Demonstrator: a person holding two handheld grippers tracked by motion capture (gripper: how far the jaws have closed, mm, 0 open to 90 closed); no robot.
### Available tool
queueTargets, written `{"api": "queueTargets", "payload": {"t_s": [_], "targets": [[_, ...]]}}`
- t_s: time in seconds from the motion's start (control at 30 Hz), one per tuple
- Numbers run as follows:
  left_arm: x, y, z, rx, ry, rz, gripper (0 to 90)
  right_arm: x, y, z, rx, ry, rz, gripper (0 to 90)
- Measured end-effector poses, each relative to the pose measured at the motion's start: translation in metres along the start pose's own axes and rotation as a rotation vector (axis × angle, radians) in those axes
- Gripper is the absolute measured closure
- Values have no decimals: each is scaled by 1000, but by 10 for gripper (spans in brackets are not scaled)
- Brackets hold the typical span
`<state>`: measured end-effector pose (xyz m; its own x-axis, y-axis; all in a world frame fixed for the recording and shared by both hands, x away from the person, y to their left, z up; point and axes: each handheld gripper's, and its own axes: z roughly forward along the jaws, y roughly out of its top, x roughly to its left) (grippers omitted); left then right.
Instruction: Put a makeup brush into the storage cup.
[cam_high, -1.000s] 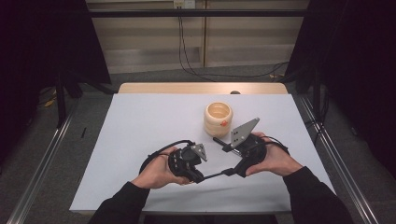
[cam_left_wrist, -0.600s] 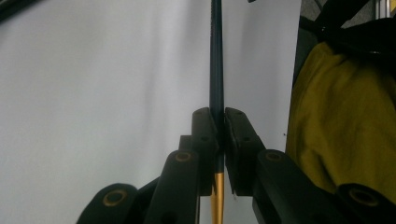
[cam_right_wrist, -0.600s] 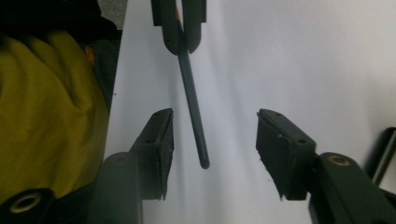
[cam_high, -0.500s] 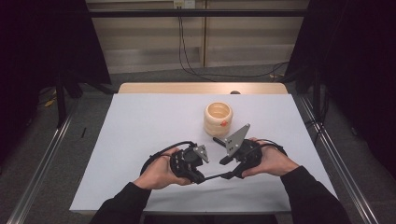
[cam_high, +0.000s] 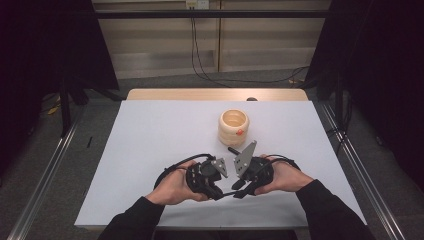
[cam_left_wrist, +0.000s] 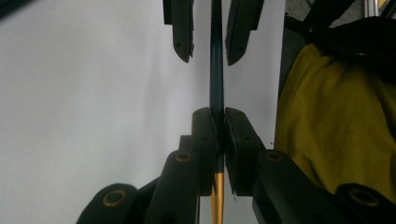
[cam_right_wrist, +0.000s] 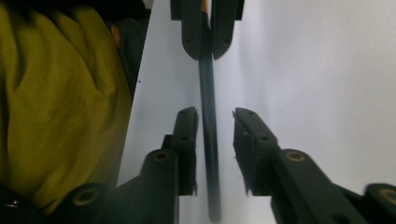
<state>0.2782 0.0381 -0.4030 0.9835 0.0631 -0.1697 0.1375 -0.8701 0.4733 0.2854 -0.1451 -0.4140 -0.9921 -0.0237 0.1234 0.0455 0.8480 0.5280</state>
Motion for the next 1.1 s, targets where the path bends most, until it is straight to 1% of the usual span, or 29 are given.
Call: {"api": "queueTargets", "payload": {"t_s": [0.03, 0.07, 0.1, 0.13, 0.17, 0.23, 0.37, 0.4, 0.43, 0.47, 0.5, 0.53, 0.57, 0.6, 0.63, 0.67, 0.7, 0.73, 0.77, 0.8, 0.83, 0.87, 0.9, 0.93, 0.97, 1.0, 1.03, 1.07, 1.1], "targets": [[1, 0, -1, 10, -24, -5, 835, 0, 0, 1, -2, 10, -1, 733], [1, 0, -1, 12, -21, 3, 835, 0, 0, 2, -4, 7, -12, 747], [2, 0, -1, 6, -16, 6, 835, 0, 1, 2, -10, 14, -14, 768], [1, 0, 0, 0, -2, 2, 835, 0, 1, 2, -7, 16, -18, 789], [0, 0, 0, -9, -4, -7, 835, 1, 1, 3, -3, 20, -19, 808], [0, -1, -1, -2, -3, 3, 835, 1, 1, 4, -3, 22, -22, 847], [0, -1, 0, -10, -10, 1, 835, 0, -1, 4, -8, 28, -23, 851], [1, 0, -1, 3, -28, 14, 835, 1, 0, 4, -6, 23, -26, 851], [0, -1, 0, -7, -8, 16, 835, 1, 0, 4, -6, 26, -27, 851], [0, -1, 0, -10, -6, 18, 835, 1, 0, 4, -5, 25, -29, 852], [0, -1, 0, -18, -10, 5, 834, 1, 0, 4, -6, 18, -30, 852], [0, -1, 0, -18, 0, 6, 834, 1, -1, 4, -6, 18, -26, 852], [1, -1, -1, -13, 1, 16, 834, 1, -1, 3, -6, 15, -27, 852], [1, -1, -1, -14, 3, 16, 834, 1, -1, 3, -7, 14, -29, 852], [1, -1, -1, -15, 3, 17, 834, 1, -1, 3, -7, 12, -30, 853], [1, -1, -1, -16, -7, 9, 834, 1, -1, 3, -6, 9, -29, 853], [2, -1, -1, -12, -27, 12, 834, 1, -1, 2, -5, 7, -28, 853], [2, -1, -1, -13, -25, 11, 834, 1, -1, 2, -4, 6, -27, 853], [2, -1, -1, -13, -11, 21, 833, 1, -1, 2, -8, 8, -28, 853], [2, -2, -1, -25, -6, 9, 832, 1, -1, 2, -10, 7, -28, 853], [4, -2, -2, -11, -11, 27, 831, 1, -1, 2, -12, 2, -28, 853], [3, -2, -3, -15, -14, 8, 830, 1, -1, 2, -13, 1, -29, 853], [4, -3, -2, -28, -9, 8, 828, 1, -1, 1, -18, -10, -27, 854], [5, -3, -3, -29, -13, 20, 827, 1, -1, 1, -17, -11, -27, 854], [4, -4, -3, -33, -10, 20, 815, 1, -1, 0, -20, -10, -28, 854], [3, -4, -1, -51, 4, 10, 794, 1, -2, 0, -26, -4, -23, 854], [3, -4, 0, -55, 9, 14, 782, 1, -2, -1, -27, -6, -20, 854], [3, -4, 0, -51, 15, 24, 757, 1, -2, -2, -35, -10, -24, 854], [2, -4, 0, -57, 21, 25, 725, 2, -2, -3, -30, -10, -17, 854]]}}
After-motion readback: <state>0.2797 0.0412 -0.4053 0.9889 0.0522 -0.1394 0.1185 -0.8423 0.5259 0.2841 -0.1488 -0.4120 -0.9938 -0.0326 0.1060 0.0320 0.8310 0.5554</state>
